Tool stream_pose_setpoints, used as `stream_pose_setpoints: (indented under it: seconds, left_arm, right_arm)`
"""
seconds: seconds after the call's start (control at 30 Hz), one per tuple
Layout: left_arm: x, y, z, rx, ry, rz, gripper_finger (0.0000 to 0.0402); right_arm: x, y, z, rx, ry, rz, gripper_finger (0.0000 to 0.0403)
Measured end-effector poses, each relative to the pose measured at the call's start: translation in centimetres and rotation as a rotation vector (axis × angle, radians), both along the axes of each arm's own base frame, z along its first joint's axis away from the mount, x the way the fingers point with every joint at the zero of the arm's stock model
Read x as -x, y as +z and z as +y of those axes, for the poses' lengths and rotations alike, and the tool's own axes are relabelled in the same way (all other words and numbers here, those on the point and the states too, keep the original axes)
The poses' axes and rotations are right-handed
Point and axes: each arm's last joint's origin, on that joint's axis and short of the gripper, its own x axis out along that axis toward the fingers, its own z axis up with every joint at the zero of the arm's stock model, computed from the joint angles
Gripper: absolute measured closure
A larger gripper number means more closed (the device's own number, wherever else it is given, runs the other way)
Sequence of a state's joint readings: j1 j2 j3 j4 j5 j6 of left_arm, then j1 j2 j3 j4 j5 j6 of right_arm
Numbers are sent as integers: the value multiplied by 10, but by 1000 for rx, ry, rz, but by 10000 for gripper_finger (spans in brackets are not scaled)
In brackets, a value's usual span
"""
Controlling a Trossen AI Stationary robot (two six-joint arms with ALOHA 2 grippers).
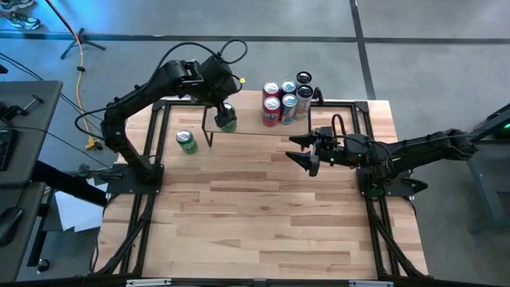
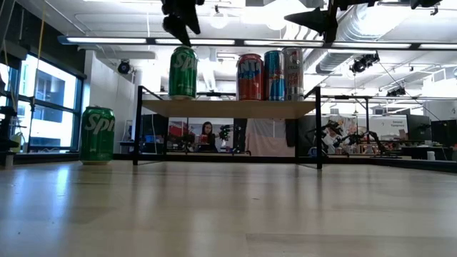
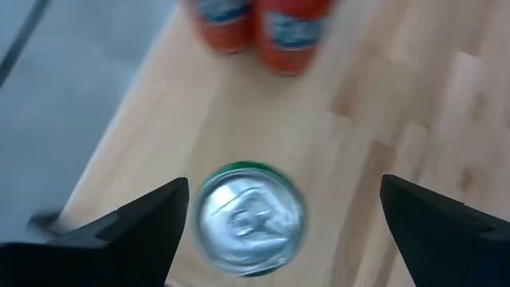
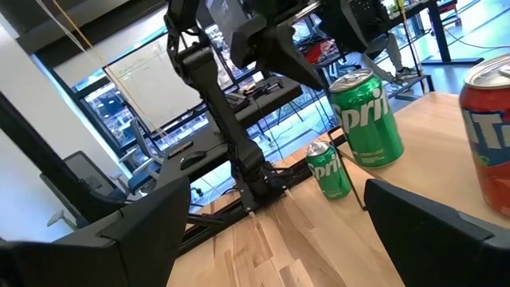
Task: Place canned beverage on shelf
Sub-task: Put the bottom green soda can on the shelf
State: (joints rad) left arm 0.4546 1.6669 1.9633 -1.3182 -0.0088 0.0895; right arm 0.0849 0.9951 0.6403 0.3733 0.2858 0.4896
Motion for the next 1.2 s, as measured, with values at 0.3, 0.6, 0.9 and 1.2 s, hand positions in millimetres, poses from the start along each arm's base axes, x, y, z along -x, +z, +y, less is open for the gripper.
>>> stream_pose_setpoints:
  seconds: [0.3, 0.6, 0.9, 1.2]
  left_arm:
    - [3, 0, 5, 43, 421, -56, 34]
    - [8, -3, 3, 115, 652, -60, 34]
    - [2, -9, 5, 148, 702, -56, 34]
    - [-15, -22, -3, 130, 696, -18, 34]
  right_arm:
    - [0, -2, 0, 2, 0, 23, 43]
    - [0, -3, 0, -4, 0, 32, 43]
    - [0, -3, 0, -4, 0, 33, 43]
    - [0, -3, 0, -5, 0, 32, 43]
